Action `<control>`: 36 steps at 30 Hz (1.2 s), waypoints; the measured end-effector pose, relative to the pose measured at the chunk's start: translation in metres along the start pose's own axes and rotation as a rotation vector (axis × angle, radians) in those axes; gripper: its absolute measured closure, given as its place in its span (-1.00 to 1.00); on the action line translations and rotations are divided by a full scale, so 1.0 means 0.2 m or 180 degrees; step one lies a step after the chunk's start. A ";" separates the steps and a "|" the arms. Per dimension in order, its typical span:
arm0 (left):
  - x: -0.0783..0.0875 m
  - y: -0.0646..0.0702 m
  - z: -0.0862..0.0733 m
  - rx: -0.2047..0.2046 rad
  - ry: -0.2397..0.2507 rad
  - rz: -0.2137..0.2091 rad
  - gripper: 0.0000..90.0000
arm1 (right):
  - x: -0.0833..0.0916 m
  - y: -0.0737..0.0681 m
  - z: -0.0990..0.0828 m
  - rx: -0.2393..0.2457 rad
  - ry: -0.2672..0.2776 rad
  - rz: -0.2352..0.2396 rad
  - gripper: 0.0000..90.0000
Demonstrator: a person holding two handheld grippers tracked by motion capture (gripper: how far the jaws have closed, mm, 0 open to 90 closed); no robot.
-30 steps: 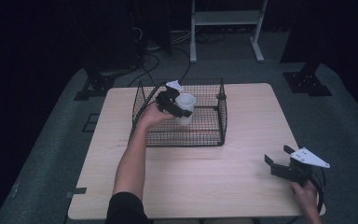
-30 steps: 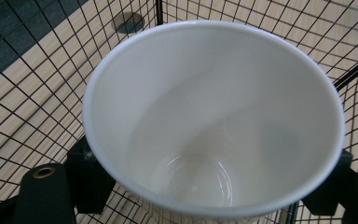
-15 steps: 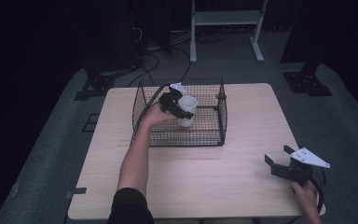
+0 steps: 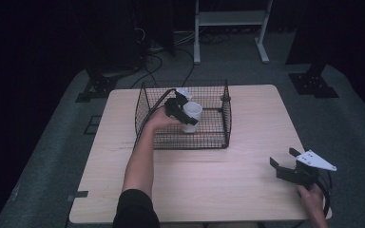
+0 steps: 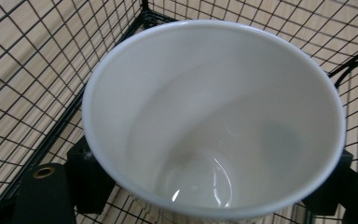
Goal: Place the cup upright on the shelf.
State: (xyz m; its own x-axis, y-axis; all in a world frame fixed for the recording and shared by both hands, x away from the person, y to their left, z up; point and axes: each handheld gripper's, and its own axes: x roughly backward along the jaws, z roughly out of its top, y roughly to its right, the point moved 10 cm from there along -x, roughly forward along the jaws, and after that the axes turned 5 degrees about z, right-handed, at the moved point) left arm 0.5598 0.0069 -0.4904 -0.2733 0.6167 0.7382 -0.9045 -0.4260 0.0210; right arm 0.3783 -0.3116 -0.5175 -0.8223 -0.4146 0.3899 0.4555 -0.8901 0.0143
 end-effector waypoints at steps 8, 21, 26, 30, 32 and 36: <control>0.01 -0.01 -0.01 0.0050 -0.0004 -0.0043 -0.55 | 0.00 0.00 0.00 -0.0001 0.0001 0.0005 -0.71; 0.03 0.01 -0.02 -0.0031 -0.0102 0.0017 -0.58 | 0.00 0.00 0.00 0.0006 0.0003 0.0002 -0.71; 0.06 0.01 0.00 -0.0031 -0.0020 0.0058 -0.67 | 0.00 0.00 0.00 -0.0003 0.0006 0.0001 -0.71; 0.08 0.01 0.03 -0.0038 0.0043 0.0100 -0.73 | 0.00 0.00 0.00 0.0001 0.0005 0.0000 -0.71; 0.08 0.02 0.02 -0.0041 0.0024 0.0103 -0.75 | 0.00 0.00 0.00 0.0007 0.0004 -0.0001 -0.71; 0.09 0.02 0.03 -0.0031 0.0019 0.0112 -0.80 | 0.00 0.00 0.00 0.0005 0.0004 -0.0002 -0.71</control>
State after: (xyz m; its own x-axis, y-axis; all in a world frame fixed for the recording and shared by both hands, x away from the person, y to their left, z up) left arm 0.5524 0.0133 -0.4727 -0.3069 0.6056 0.7342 -0.8975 -0.4409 -0.0115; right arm 0.3782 -0.3115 -0.5174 -0.8230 -0.4142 0.3888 0.4555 -0.8901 0.0159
